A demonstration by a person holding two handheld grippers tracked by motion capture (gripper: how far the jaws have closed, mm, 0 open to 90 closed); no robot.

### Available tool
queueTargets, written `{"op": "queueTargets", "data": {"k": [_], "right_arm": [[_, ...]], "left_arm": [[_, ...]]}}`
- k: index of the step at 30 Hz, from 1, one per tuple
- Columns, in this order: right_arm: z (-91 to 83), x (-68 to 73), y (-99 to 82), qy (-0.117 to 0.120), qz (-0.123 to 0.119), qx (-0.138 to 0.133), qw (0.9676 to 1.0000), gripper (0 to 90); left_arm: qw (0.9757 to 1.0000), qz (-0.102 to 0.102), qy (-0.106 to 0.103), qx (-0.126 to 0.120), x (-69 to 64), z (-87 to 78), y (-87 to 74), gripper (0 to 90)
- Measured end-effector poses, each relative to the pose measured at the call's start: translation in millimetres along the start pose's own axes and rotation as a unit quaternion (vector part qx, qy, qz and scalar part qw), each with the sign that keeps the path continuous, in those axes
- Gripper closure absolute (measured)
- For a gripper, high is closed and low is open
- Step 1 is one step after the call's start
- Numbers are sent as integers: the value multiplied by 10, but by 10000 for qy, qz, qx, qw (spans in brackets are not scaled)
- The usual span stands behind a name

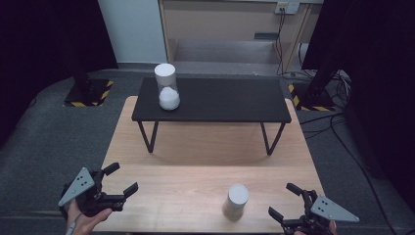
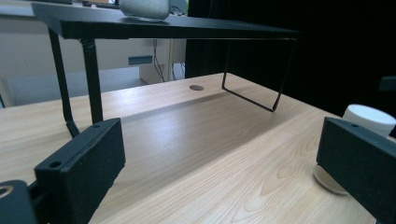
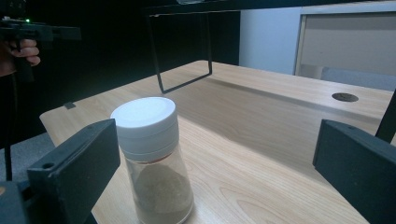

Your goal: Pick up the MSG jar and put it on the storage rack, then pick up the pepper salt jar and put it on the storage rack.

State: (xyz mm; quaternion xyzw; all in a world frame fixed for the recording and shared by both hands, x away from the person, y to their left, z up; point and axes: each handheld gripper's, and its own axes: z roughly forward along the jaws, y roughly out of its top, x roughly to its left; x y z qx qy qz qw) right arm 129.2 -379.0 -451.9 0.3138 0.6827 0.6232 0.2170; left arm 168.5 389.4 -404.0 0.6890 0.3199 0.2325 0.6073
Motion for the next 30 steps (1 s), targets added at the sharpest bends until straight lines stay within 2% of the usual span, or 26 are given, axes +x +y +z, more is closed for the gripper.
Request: {"op": "queueTargets", "data": {"k": [2,5,8,15,22,30], "right_arm": [[-5,6,-2,-7,-4,-8,10000,11],[-12,9,-4,-19,7,-17,10000,11],[-8,11,-3,-32,25,-7,10000,11],[-9,11,-5,-52,34,-12,10000,11],[-14,10,-8,-64,35,-51,10000,9],[-13,-26,2,38,30,-56,10000,8]], "left_arm": [[9999,-80,-92,-25,12,9,-9,0],[9999,-11,-114,24,12,16,2,1],[9998,-83,-155,1,26,15,-10,1],[9997,-12,-253,76,26,35,3,3],[9996,66,-270,108,17,35,10,4],[9995,82,-281,106,12,37,14,4]]}}
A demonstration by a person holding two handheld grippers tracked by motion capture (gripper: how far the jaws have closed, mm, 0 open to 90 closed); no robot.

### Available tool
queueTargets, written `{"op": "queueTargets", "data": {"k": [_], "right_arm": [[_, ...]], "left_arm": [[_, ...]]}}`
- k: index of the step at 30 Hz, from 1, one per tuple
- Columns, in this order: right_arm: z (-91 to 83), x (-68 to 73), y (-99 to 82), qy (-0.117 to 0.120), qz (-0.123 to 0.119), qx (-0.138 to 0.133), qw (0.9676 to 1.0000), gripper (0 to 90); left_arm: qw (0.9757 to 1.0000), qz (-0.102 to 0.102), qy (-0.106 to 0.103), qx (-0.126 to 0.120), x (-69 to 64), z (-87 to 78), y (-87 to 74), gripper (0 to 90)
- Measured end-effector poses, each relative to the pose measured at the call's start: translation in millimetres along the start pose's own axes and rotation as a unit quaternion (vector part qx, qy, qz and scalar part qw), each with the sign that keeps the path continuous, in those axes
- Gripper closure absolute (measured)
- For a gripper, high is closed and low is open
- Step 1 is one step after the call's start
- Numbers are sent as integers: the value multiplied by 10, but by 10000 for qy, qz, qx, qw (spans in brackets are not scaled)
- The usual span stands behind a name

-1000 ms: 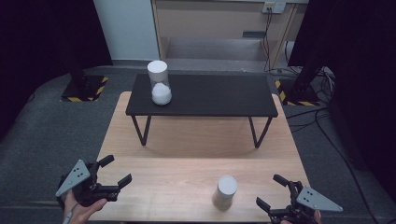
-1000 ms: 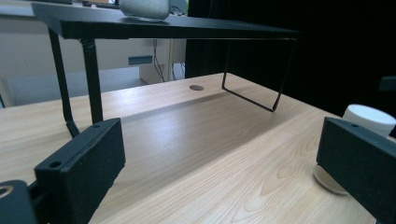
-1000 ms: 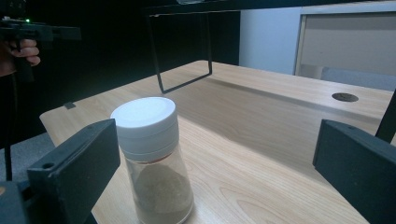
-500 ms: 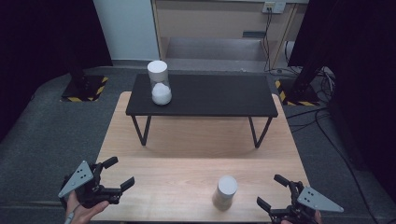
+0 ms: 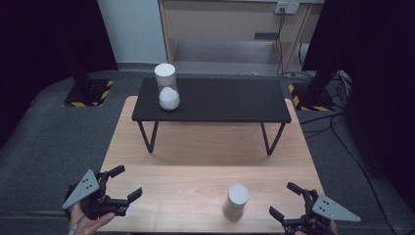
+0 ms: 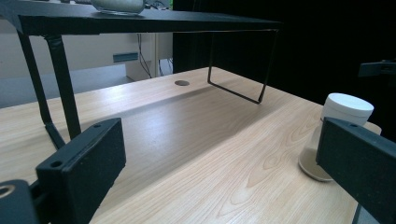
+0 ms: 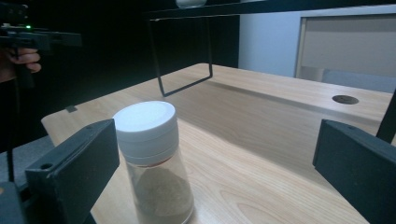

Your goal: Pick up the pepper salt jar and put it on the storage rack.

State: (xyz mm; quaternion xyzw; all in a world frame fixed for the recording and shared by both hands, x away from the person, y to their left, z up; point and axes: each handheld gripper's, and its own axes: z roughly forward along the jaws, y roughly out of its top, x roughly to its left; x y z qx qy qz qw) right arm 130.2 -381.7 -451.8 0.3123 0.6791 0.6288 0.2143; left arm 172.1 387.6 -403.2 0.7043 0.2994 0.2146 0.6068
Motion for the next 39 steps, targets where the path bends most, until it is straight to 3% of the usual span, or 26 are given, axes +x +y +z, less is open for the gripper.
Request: {"op": "queueTargets", "data": {"k": [12,20,29,39], "right_arm": [[-126,-163,219,238,-58,2,9997,19],[-234,-245,552,417,-208,148,9988,13],[-354,-313,905,436,-302,214,9984,9],[-368,-364,1205,594,-416,383,9966,9]], "left_arm": [[10000,-1,52,12,-4,-10,-9,4],[10000,2,60,15,-5,-12,-9,5],[10000,14,30,40,-12,6,-8,6],[10000,-30,16,30,-5,7,-13,7]]}}
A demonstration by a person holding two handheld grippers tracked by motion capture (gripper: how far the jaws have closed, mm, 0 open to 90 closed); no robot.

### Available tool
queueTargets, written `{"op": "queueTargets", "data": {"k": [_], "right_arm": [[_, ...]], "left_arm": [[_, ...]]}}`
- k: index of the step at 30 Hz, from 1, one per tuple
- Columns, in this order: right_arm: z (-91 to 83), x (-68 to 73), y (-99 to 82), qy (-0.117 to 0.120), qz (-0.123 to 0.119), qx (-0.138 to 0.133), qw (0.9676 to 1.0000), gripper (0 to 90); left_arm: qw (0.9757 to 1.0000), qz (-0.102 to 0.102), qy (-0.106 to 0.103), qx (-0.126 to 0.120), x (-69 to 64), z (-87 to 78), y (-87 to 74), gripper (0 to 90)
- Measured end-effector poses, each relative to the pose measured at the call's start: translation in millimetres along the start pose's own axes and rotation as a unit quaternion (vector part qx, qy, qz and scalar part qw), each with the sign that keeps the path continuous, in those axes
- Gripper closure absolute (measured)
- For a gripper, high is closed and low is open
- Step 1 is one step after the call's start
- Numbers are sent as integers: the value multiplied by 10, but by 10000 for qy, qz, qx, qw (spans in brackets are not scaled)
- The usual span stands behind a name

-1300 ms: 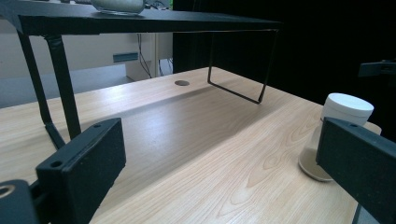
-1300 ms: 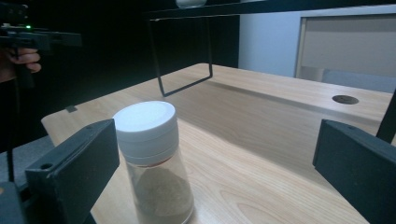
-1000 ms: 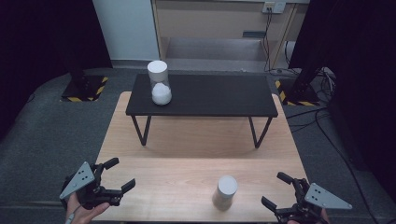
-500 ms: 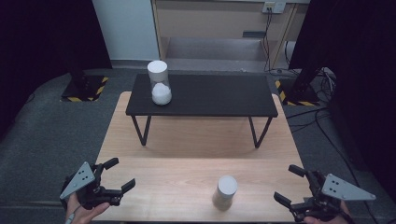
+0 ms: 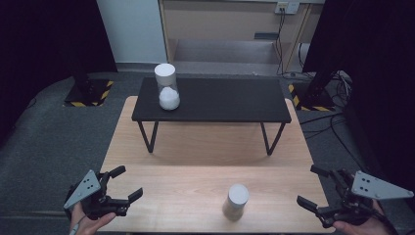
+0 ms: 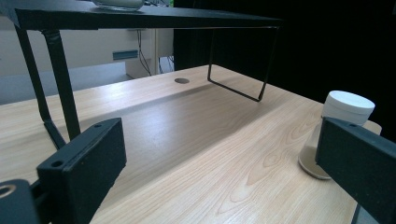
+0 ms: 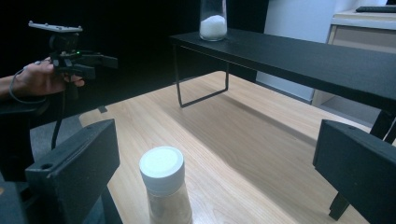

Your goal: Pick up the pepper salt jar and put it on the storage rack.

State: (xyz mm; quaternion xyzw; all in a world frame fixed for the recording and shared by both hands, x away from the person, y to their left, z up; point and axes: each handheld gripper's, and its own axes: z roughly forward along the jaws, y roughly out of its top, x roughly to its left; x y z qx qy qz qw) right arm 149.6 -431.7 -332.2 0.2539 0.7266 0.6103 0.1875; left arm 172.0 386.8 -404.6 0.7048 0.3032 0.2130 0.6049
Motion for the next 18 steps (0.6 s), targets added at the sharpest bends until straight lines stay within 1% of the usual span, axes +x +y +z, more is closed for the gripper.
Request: {"op": "queueTargets", "data": {"k": [3,9,11,16,18], "right_arm": [[12,0,75,41,-61,53,10000,9],[51,0,158,97,-113,158,9998,11],[96,1,210,154,-156,273,9994,11],[179,-8,253,240,-200,388,9988,15],[245,-17,280,307,-244,489,9980,17]], "left_arm": [[10000,-8,0,-4,3,0,-1,6],[10000,10,-6,24,0,6,3,7],[10000,13,-5,19,-2,5,3,7],[10000,13,-2,31,0,6,3,7],[10000,7,-1,25,0,5,3,7]]}}
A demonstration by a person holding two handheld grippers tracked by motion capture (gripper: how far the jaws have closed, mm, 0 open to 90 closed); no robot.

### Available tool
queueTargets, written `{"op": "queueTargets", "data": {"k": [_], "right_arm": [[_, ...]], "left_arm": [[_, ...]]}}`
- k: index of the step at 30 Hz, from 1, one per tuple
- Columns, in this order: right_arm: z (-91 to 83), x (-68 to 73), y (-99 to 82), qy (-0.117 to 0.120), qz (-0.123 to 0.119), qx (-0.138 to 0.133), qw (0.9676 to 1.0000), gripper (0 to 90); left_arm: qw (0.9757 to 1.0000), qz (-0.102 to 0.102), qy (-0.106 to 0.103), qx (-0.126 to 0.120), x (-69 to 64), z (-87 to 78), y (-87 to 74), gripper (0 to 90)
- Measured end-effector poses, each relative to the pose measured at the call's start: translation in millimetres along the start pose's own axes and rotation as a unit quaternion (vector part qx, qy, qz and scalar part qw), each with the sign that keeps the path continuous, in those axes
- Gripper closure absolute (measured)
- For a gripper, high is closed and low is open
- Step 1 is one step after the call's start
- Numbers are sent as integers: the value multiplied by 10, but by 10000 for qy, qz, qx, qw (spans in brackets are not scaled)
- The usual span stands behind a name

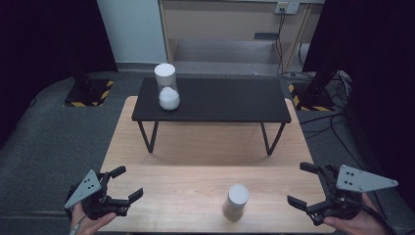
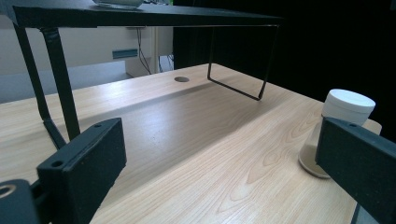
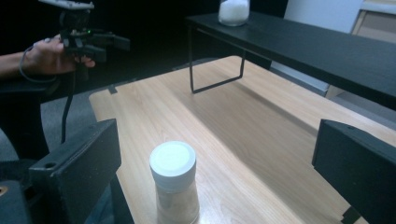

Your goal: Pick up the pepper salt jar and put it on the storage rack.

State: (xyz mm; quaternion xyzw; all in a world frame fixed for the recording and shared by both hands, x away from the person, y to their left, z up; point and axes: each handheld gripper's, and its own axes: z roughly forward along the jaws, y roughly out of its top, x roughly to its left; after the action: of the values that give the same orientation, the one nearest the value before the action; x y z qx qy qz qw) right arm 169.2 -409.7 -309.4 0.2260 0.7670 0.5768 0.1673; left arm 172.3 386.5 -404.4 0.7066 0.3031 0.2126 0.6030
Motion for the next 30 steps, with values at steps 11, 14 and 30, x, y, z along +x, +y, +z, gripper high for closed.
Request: {"op": "queueTargets", "data": {"k": [11,14,30], "right_arm": [[264,-34,21,218,-106,311,9992,39],[311,-35,14,246,-105,349,9990,42],[690,-31,-82,560,-180,709,9957,44]], "left_arm": [[10000,10,-2,8,-2,1,1,7],[10000,7,2,4,-1,0,0,7],[10000,23,1,34,-2,6,2,8]]}}
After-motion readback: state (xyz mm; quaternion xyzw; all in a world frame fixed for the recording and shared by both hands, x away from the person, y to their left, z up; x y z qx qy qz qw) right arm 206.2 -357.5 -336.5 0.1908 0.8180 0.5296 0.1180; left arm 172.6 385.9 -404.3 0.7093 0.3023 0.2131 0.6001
